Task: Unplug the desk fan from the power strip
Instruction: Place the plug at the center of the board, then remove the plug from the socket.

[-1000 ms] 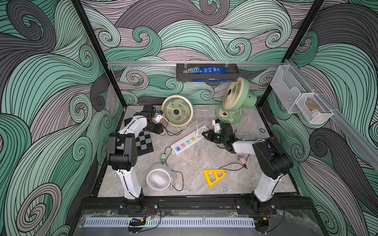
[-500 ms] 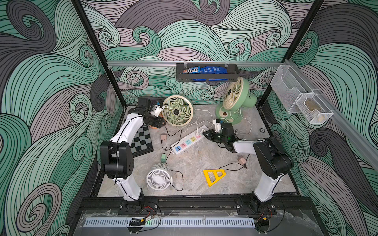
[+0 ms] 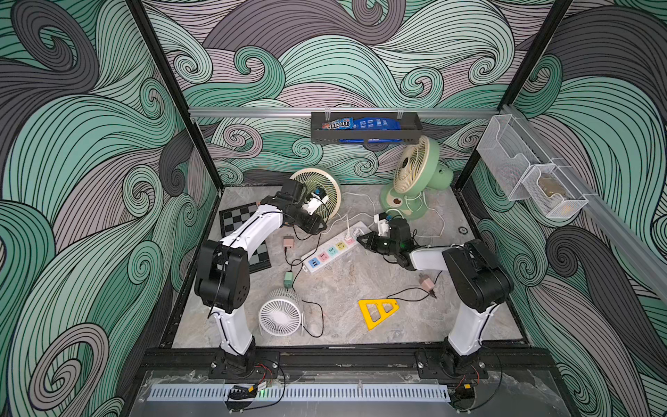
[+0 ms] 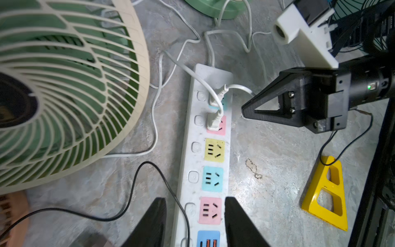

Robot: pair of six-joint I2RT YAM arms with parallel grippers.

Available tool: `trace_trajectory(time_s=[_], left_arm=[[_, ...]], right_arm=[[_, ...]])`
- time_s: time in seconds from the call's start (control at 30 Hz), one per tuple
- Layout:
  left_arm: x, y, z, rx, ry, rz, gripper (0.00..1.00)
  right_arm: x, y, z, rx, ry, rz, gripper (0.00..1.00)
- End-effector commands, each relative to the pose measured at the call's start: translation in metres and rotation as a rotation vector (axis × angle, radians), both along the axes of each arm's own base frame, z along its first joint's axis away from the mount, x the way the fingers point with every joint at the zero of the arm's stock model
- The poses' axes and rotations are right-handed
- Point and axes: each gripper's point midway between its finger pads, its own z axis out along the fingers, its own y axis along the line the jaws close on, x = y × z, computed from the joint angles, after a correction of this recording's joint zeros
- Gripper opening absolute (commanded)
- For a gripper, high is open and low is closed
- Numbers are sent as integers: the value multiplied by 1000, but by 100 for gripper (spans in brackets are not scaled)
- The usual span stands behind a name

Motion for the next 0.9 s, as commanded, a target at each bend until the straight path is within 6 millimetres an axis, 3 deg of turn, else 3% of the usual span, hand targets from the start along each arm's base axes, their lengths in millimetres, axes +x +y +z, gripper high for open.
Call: trace_trajectory(time_s=[0.0, 0.47, 0.87], left_arm=[[8, -16, -5, -13, -18, -10, 46], [5, -58, -56, 95, -17, -92, 36], [11, -82, -68, 141, -44, -123, 33]], right_arm=[[11, -1, -1, -12, -12, -7, 2], [17, 1, -20, -14, 32, -18, 2], [17, 4, -32, -18, 62, -24, 2]])
